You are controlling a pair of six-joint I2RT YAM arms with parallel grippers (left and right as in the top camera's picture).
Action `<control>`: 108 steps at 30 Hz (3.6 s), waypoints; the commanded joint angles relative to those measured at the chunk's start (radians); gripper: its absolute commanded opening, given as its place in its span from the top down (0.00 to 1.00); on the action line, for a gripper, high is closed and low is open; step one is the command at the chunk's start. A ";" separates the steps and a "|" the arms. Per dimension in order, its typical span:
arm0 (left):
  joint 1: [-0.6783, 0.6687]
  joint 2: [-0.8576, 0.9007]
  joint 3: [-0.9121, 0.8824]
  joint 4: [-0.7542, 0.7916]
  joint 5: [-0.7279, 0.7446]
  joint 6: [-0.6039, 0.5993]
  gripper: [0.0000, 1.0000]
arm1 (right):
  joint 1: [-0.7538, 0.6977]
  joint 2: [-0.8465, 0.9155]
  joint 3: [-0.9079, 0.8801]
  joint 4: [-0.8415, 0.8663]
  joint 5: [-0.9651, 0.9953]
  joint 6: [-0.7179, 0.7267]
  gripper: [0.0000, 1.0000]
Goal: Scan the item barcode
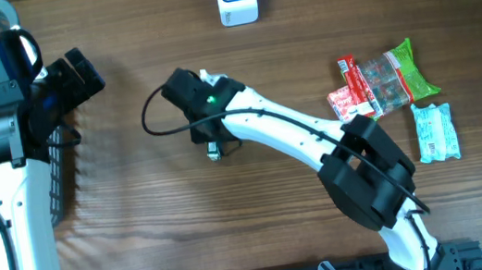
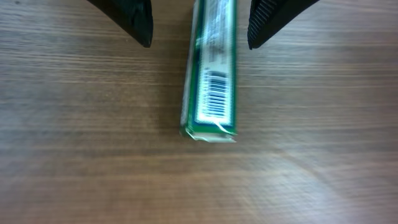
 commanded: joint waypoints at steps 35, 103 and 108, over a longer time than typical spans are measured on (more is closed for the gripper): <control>0.004 -0.007 0.010 0.002 -0.006 0.020 0.00 | -0.042 0.022 -0.076 0.035 0.150 -0.088 0.75; 0.004 -0.007 0.010 0.002 -0.006 0.020 0.00 | -0.090 0.011 -0.060 -0.040 0.296 -0.209 0.76; 0.004 -0.007 0.010 0.002 -0.006 0.020 0.00 | -0.022 0.011 -0.060 -0.028 0.391 -0.201 0.81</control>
